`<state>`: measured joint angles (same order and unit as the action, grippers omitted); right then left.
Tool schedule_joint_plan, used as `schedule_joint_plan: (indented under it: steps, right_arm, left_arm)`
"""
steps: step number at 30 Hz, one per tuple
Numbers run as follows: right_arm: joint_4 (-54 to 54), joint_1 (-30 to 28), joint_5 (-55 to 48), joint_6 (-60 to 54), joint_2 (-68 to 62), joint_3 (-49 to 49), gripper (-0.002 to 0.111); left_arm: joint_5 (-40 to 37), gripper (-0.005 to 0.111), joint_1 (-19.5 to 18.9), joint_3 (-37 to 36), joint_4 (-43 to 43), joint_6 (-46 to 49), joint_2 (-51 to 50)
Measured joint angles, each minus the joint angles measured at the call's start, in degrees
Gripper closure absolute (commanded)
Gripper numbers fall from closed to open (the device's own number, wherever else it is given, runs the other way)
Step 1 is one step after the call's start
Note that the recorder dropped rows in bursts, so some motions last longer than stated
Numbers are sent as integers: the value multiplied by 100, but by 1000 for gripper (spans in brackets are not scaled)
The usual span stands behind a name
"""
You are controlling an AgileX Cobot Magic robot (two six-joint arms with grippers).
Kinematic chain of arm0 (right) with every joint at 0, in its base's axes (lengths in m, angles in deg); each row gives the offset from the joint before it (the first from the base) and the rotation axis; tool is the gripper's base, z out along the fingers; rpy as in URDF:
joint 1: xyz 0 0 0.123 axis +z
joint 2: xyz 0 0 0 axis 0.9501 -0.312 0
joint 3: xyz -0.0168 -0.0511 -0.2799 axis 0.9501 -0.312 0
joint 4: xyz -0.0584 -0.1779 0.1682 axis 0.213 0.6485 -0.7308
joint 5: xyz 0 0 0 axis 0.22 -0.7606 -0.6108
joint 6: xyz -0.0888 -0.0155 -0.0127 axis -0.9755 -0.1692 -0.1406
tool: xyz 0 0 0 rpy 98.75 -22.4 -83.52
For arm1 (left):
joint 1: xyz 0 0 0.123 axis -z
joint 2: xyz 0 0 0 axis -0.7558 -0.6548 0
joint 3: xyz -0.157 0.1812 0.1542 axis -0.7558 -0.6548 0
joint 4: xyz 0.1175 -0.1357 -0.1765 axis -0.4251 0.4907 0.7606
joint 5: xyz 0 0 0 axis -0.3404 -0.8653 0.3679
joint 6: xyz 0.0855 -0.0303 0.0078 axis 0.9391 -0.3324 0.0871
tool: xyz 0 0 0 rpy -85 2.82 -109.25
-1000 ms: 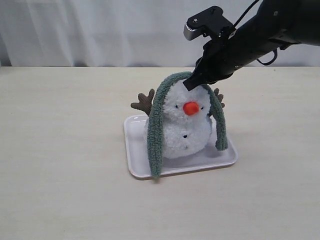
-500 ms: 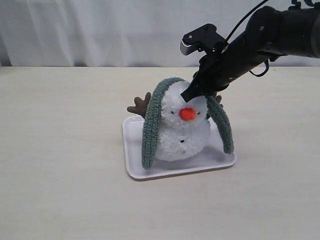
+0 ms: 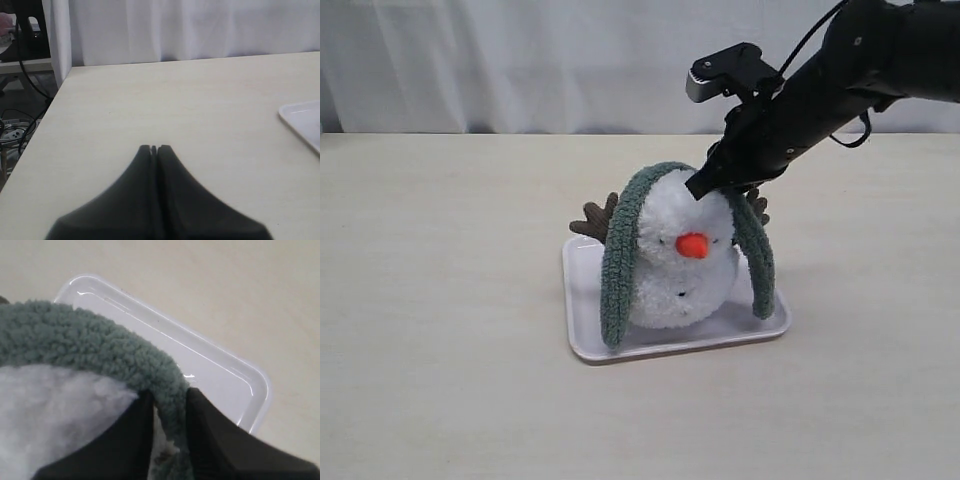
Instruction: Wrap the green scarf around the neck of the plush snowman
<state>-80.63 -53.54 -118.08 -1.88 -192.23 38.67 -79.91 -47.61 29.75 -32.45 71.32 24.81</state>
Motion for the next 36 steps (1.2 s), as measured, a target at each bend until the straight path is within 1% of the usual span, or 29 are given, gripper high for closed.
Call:
schedule_joint_plan:
  steps: [2,4,7,10,12,17,20,24,27,36]
  right_arm:
    - [119,0,-230,57,218,0,70]
    - [411,0,-539,281,417,0,70]
    - [1135,0,-1003,881,697,0,70]
    - [1250,0,-1184,1048,835,-13,70]
    - [1309,0,-1171,1056,848,-206,70]
    - [1266,-149,-550,993,848,-975,70]
    - [895,-262,-176,678,848,-1239,70]
    - [75,-277,128,-75,848,-1483,70]
    - [-157,-277,229,-309,744,-1511,70]
    - [394,-277,573,180,439,-1523,70]
  left_arm:
    - [0,107,0,0,0,0,0]
    - [0,107,0,0,0,0,0]
    - [0,107,0,0,0,0,0]
    - [0,107,0,0,0,0,0]
    - [0,107,0,0,0,0,0]
    - [0,107,0,0,0,0,0]
    - [0,107,0,0,0,0,0]
    - [0,107,0,0,0,0,0]
    - [0,107,0,0,0,0,0]
    - [0,107,0,0,0,0,0]
